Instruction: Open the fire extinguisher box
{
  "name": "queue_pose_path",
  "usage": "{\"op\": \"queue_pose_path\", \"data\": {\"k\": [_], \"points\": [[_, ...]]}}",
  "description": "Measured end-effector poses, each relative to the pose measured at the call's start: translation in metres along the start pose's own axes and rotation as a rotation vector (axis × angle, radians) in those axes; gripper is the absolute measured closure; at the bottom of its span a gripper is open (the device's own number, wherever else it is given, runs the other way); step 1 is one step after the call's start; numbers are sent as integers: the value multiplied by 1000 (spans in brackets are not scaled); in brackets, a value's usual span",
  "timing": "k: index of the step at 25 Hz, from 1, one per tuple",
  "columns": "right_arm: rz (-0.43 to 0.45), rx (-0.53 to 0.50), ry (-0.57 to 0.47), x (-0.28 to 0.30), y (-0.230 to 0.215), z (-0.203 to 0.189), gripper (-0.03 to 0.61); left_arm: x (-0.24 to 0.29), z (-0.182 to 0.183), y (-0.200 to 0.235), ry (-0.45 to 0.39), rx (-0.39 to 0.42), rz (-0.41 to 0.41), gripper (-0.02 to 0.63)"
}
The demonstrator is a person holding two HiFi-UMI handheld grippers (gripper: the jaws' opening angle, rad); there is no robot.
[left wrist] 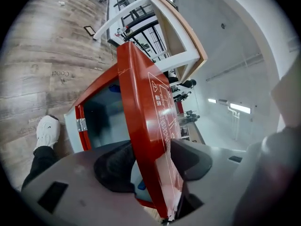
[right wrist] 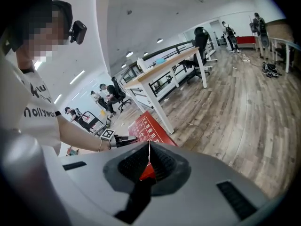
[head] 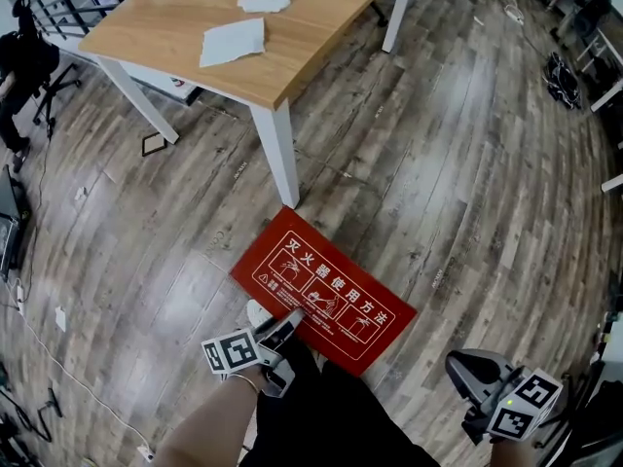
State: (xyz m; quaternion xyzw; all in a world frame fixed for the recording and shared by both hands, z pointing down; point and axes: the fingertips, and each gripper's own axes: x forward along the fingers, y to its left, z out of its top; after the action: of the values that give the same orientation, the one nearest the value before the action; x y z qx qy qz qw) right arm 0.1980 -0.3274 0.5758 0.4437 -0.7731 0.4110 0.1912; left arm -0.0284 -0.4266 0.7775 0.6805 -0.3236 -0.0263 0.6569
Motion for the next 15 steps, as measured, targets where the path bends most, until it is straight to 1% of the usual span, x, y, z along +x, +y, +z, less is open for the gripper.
{"op": "queue_pose_path", "data": {"k": [4, 5, 7, 8, 12, 15], "points": [[-1, 24, -21, -3, 1, 1, 568, -11, 2, -13, -21, -39, -69, 394], [2, 30, -28, -4, 2, 2, 568, -14, 2, -21, -29, -76, -103, 402], [5, 31, -37, -5, 6, 4, 568, -16, 1, -42, -56, -172, -209, 411], [5, 28, -40, -6, 7, 5, 568, -17, 2, -49, -66, -188, -237, 413], [0, 30, -65, -14, 9, 17, 568, -22, 7, -63, -78, -184, -258, 428], [-6, 31, -92, -22, 12, 30, 568, -24, 13, -78, -83, -175, -279, 466]]}}
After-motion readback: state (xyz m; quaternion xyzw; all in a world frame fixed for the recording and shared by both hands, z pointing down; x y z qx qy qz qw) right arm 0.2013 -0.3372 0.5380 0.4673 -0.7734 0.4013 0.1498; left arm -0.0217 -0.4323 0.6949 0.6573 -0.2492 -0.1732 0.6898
